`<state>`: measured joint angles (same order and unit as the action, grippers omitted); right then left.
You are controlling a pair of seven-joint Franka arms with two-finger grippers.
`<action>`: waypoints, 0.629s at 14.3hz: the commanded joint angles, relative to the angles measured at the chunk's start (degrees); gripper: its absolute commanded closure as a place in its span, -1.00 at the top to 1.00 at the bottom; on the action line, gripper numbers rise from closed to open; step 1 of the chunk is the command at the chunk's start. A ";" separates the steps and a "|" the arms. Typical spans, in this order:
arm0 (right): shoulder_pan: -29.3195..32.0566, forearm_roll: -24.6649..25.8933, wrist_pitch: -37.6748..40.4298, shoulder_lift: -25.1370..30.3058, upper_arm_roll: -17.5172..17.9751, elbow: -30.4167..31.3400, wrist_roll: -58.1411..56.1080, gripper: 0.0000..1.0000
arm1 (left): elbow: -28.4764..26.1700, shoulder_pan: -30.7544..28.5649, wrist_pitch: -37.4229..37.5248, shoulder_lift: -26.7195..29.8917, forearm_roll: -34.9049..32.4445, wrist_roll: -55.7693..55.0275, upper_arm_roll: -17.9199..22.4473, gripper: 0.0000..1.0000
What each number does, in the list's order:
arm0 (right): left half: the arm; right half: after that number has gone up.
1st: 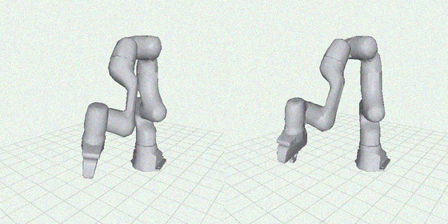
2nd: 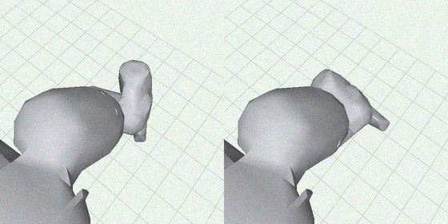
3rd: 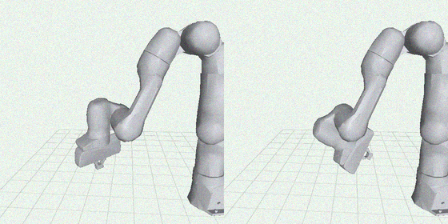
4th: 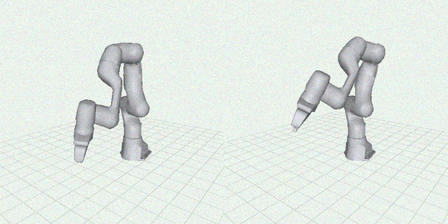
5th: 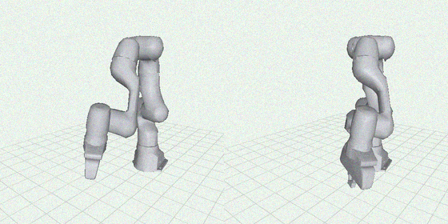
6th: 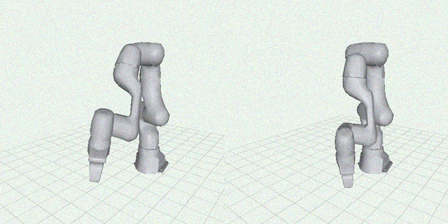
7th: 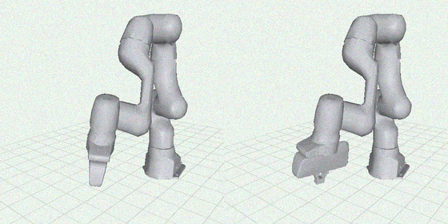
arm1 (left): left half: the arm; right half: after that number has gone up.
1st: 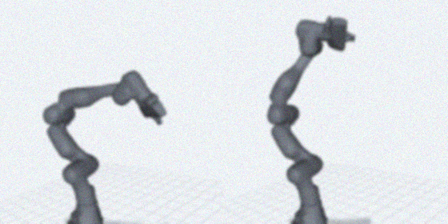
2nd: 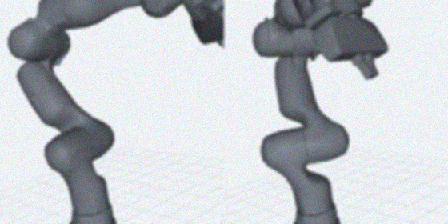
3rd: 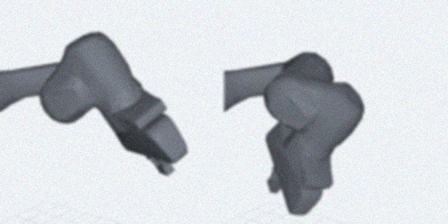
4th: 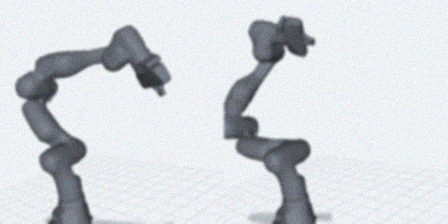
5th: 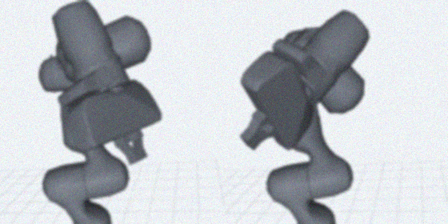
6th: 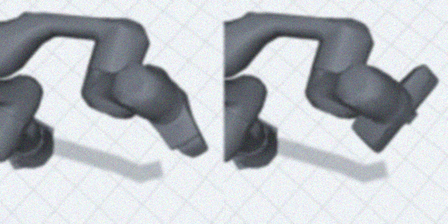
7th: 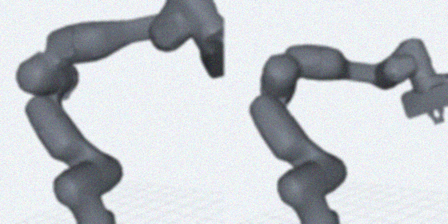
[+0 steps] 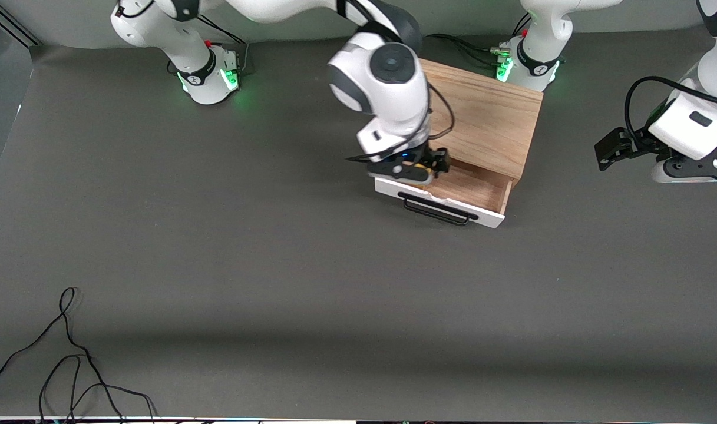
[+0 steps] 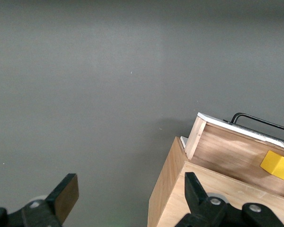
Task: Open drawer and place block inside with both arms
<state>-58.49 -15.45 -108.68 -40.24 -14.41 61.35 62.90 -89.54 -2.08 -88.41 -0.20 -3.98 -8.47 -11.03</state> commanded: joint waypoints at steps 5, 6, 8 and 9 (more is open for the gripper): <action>12.87 0.07 9.98 18.77 -8.23 12.19 -24.72 1.00 | 0.86 0.49 0.78 -0.15 -0.33 0.65 0.04 1.00; 12.96 0.06 9.89 21.41 -11.49 14.91 -28.76 1.00 | 0.78 0.49 0.78 -0.15 -0.33 0.65 0.04 1.00; 12.61 0.33 9.80 25.72 -17.82 19.49 -35.37 1.00 | 0.86 0.23 0.87 -0.15 -0.33 0.74 0.04 1.00; 13.48 1.89 9.89 27.48 -18.89 21.34 -36.70 1.00 | 0.78 0.23 0.87 -0.15 -0.33 0.74 0.13 1.00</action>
<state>-43.85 -15.27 -97.84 -18.77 -30.58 75.12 29.96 -89.54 -2.03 -88.40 -0.20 -3.98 -8.47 -11.12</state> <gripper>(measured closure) 0.000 0.000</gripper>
